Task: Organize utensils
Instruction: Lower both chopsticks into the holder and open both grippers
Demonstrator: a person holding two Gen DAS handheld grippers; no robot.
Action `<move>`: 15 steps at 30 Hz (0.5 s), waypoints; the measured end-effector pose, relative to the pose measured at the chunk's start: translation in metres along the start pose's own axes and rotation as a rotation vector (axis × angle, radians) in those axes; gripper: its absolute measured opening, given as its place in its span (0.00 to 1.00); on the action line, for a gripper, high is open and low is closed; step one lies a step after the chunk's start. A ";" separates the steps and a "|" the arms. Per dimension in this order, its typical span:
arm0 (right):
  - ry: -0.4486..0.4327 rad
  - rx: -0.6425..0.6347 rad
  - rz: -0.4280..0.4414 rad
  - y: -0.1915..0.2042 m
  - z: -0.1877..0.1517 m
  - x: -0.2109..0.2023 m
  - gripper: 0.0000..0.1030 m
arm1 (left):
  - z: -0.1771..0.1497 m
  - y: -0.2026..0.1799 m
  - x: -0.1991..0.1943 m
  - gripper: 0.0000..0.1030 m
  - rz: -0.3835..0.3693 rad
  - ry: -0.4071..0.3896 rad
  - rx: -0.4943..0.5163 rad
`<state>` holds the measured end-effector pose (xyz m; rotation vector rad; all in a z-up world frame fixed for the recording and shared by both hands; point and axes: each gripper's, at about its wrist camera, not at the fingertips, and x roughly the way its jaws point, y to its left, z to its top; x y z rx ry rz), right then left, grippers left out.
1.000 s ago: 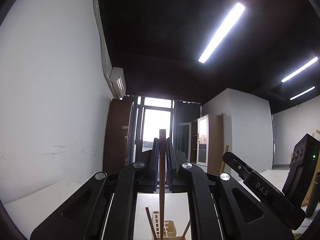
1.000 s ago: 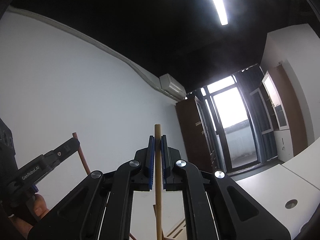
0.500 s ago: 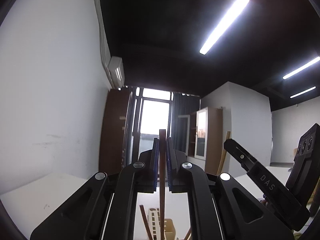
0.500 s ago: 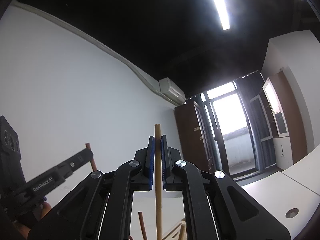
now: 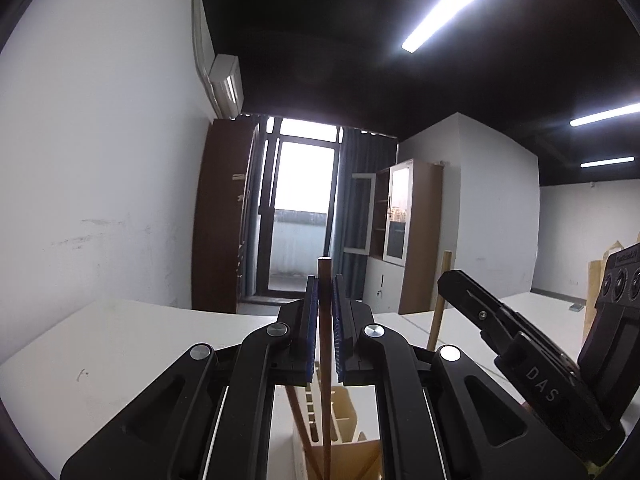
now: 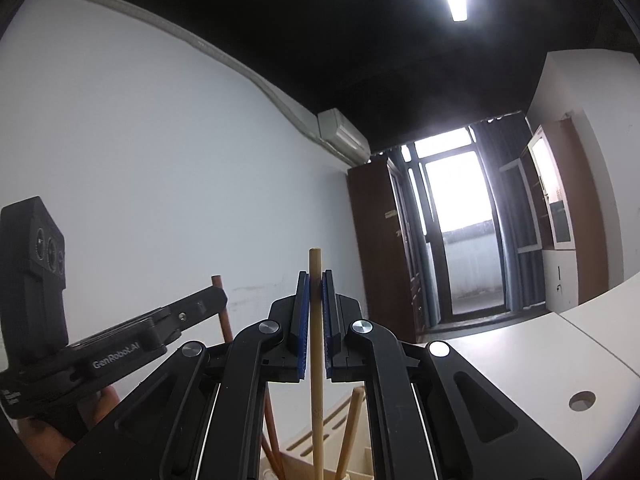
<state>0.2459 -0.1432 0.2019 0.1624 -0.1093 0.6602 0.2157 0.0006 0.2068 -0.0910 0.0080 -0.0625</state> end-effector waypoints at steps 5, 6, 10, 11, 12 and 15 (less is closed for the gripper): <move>0.047 -0.013 -0.003 0.005 -0.005 0.003 0.07 | -0.001 0.006 0.000 0.06 -0.004 0.023 -0.001; 0.053 -0.018 -0.004 0.006 -0.007 0.003 0.07 | -0.001 0.007 -0.002 0.06 0.000 0.022 -0.003; 0.069 -0.026 -0.004 0.007 -0.009 0.002 0.07 | 0.001 0.010 -0.010 0.06 -0.015 0.013 -0.007; 0.073 -0.027 -0.003 0.007 -0.009 0.002 0.07 | 0.002 0.010 -0.010 0.06 -0.022 0.015 -0.005; 0.076 -0.029 -0.006 0.007 -0.009 0.002 0.07 | 0.003 0.010 -0.011 0.06 -0.023 0.014 -0.004; 0.094 -0.033 -0.014 0.007 -0.011 0.003 0.07 | 0.000 0.012 -0.008 0.06 -0.022 0.033 -0.003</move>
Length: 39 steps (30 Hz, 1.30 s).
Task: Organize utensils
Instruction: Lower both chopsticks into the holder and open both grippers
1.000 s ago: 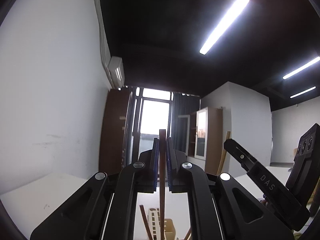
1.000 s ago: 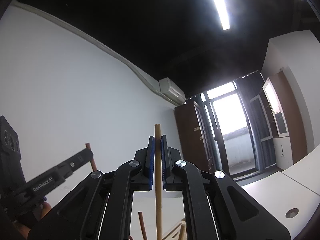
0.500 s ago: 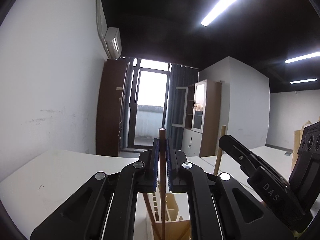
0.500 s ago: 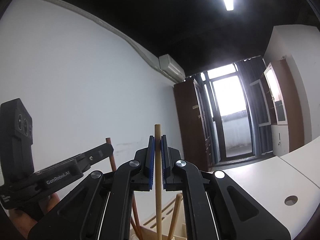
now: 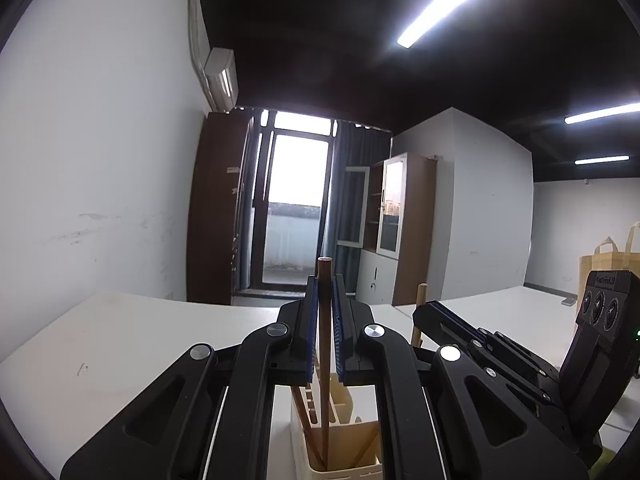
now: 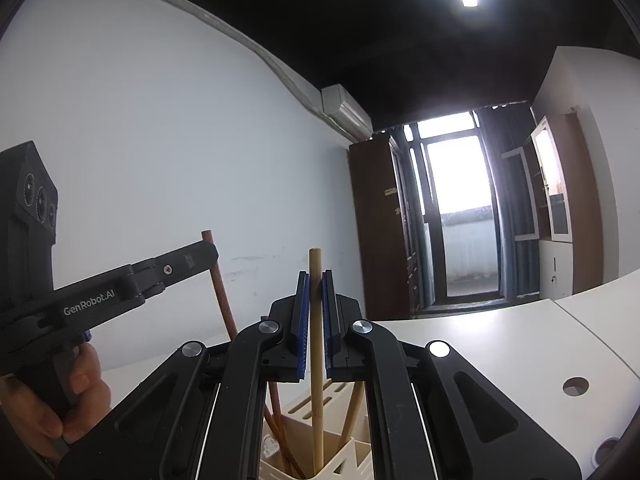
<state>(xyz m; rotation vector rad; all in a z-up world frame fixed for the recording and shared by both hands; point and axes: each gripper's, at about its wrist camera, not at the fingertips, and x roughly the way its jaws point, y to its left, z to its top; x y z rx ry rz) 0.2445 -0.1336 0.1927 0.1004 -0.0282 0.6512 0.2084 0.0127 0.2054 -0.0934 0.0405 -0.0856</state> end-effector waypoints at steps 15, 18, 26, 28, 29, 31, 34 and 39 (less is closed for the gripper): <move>0.089 0.024 -0.019 -0.008 -0.005 0.007 0.08 | -0.017 0.003 0.017 0.07 0.002 0.133 0.011; 0.083 0.016 -0.037 -0.009 -0.004 0.004 0.26 | -0.016 0.007 0.018 0.14 0.008 0.129 -0.002; 0.094 0.025 -0.054 -0.013 -0.005 0.002 0.26 | -0.005 0.021 0.012 0.22 0.013 0.117 -0.054; 0.099 0.027 -0.059 -0.014 -0.005 0.002 0.26 | -0.004 0.021 0.011 0.24 0.012 0.118 -0.056; 0.099 0.029 -0.066 -0.014 -0.005 0.002 0.26 | -0.003 0.021 0.009 0.24 0.011 0.116 -0.056; 0.104 0.031 -0.070 -0.016 -0.005 0.000 0.27 | -0.003 0.019 0.006 0.26 0.010 0.118 -0.051; 0.106 0.030 -0.084 -0.018 -0.006 -0.006 0.34 | -0.005 0.015 0.002 0.26 0.012 0.131 -0.042; 0.114 0.040 -0.114 -0.020 -0.005 -0.016 0.35 | -0.004 0.008 -0.012 0.35 0.016 0.133 -0.029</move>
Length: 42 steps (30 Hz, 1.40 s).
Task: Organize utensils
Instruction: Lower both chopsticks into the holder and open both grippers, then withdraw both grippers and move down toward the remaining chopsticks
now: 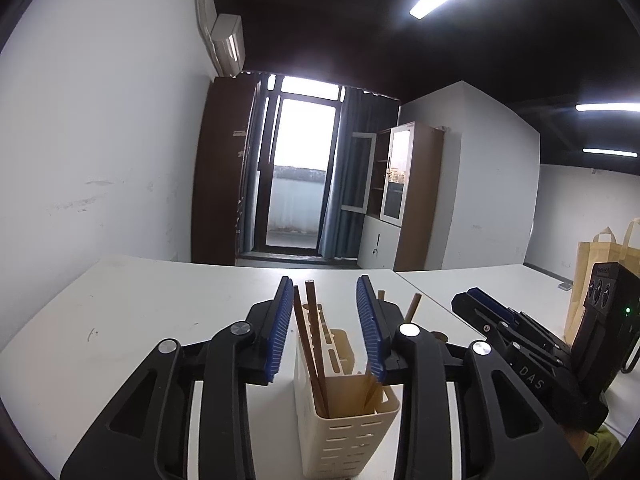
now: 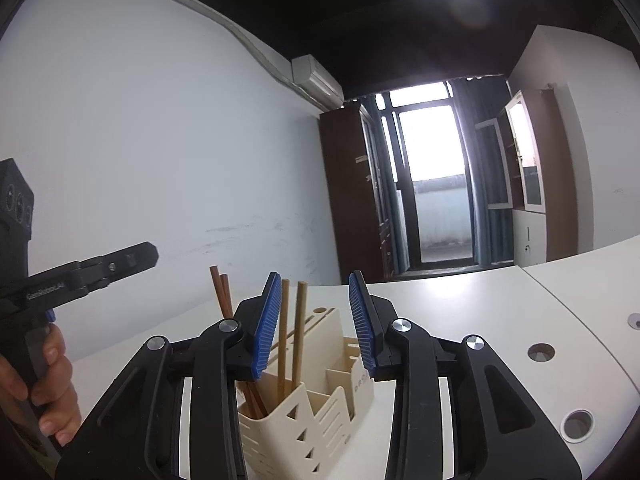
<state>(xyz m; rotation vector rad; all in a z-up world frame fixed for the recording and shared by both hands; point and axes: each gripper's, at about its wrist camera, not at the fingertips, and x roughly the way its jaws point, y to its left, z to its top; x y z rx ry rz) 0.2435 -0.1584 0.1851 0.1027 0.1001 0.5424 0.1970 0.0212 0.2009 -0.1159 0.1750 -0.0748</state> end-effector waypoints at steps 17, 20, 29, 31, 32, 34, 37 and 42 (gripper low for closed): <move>0.086 -0.038 -0.017 0.025 -0.005 -0.030 0.48 | -0.016 -0.009 -0.038 0.46 0.031 0.081 0.024; 0.108 -0.033 -0.024 0.027 -0.006 -0.034 0.50 | -0.020 -0.009 -0.043 0.49 0.038 0.110 0.026; 0.202 0.005 -0.033 0.026 -0.027 -0.032 0.50 | -0.041 -0.006 -0.037 0.50 0.063 0.210 0.027; 0.225 0.001 -0.043 0.026 -0.034 -0.034 0.50 | -0.048 -0.003 -0.038 0.51 0.064 0.221 0.020; 0.236 -0.002 -0.050 0.026 -0.038 -0.035 0.50 | -0.051 -0.001 -0.039 0.51 0.065 0.230 0.015; 0.269 -0.006 -0.059 0.026 -0.046 -0.036 0.50 | -0.058 0.002 -0.036 0.51 0.069 0.257 0.006; 0.320 -0.003 -0.072 0.025 -0.059 -0.037 0.50 | -0.069 0.005 -0.033 0.51 0.072 0.298 0.004; 0.393 -0.009 -0.080 0.028 -0.076 -0.038 0.50 | -0.088 0.008 -0.032 0.51 0.075 0.350 -0.009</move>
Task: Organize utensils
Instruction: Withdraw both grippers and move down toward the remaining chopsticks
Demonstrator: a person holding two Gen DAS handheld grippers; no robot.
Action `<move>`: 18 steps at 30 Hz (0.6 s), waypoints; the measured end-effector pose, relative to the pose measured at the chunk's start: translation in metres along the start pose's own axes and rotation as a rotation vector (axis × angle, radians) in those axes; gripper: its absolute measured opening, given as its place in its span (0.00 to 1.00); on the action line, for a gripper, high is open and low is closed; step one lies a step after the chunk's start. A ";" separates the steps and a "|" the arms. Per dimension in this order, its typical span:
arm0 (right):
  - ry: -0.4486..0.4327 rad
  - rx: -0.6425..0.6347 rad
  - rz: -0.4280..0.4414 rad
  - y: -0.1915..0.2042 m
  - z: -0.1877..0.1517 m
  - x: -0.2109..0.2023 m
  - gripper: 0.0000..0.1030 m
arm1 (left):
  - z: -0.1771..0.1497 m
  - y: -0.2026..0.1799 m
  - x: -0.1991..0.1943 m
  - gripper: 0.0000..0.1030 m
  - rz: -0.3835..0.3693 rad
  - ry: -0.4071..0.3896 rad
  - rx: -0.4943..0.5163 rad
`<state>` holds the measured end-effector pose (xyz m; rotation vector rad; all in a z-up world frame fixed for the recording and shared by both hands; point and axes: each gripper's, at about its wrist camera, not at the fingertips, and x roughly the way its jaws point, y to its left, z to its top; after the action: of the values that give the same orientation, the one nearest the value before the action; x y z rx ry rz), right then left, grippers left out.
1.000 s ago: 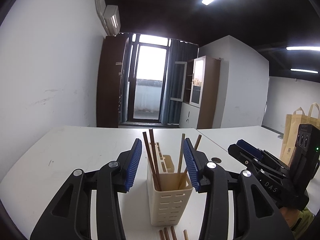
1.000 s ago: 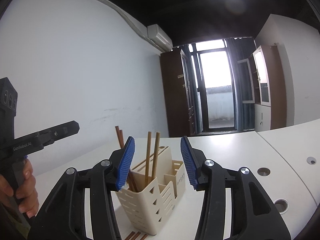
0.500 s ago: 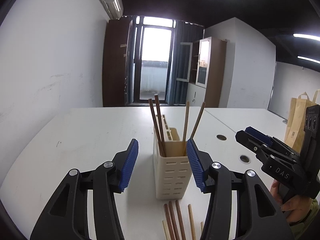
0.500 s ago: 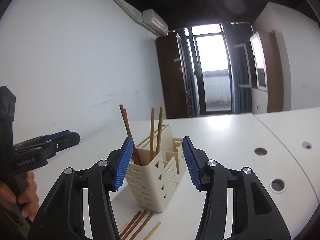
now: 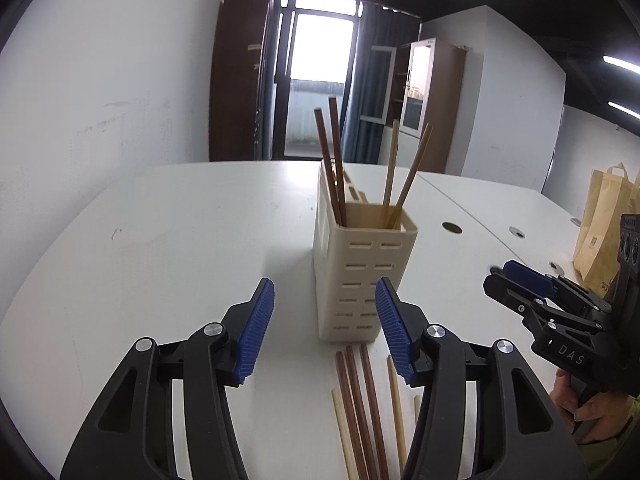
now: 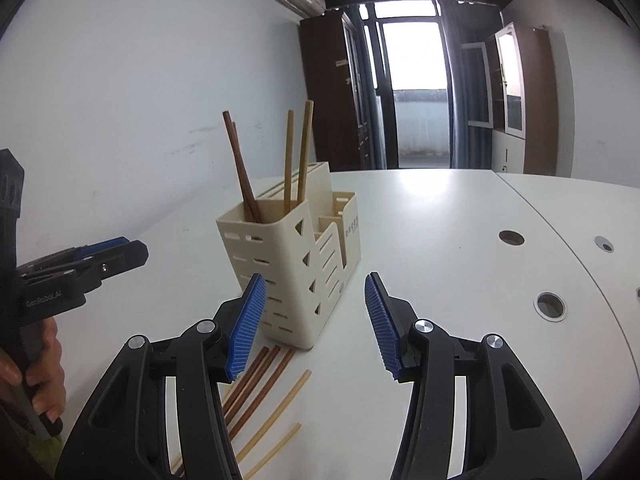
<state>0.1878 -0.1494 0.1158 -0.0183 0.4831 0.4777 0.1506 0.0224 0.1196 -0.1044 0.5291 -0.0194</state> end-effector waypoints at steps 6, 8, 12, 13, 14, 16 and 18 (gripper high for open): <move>0.072 -0.017 -0.006 0.005 -0.014 0.009 0.50 | -0.023 -0.001 0.014 0.52 -0.008 0.078 -0.003; 0.096 -0.023 -0.008 0.007 -0.022 0.012 0.50 | -0.026 -0.002 0.018 0.52 -0.003 0.098 0.003; 0.142 -0.022 -0.014 0.008 -0.031 0.016 0.50 | -0.035 -0.001 0.029 0.52 0.011 0.159 0.003; 0.155 -0.020 -0.017 0.007 -0.033 0.017 0.50 | -0.037 0.000 0.031 0.52 0.009 0.174 0.001; 0.167 -0.013 -0.021 0.006 -0.035 0.018 0.50 | -0.039 0.001 0.034 0.52 0.003 0.186 -0.001; 0.197 0.007 -0.019 0.002 -0.041 0.021 0.50 | -0.044 0.003 0.038 0.52 -0.005 0.207 -0.007; 0.220 0.014 -0.023 0.000 -0.046 0.025 0.50 | -0.048 0.004 0.042 0.52 -0.009 0.231 -0.008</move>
<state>0.1867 -0.1441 0.0642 -0.0630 0.7015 0.4521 0.1629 0.0198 0.0568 -0.1131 0.7593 -0.0386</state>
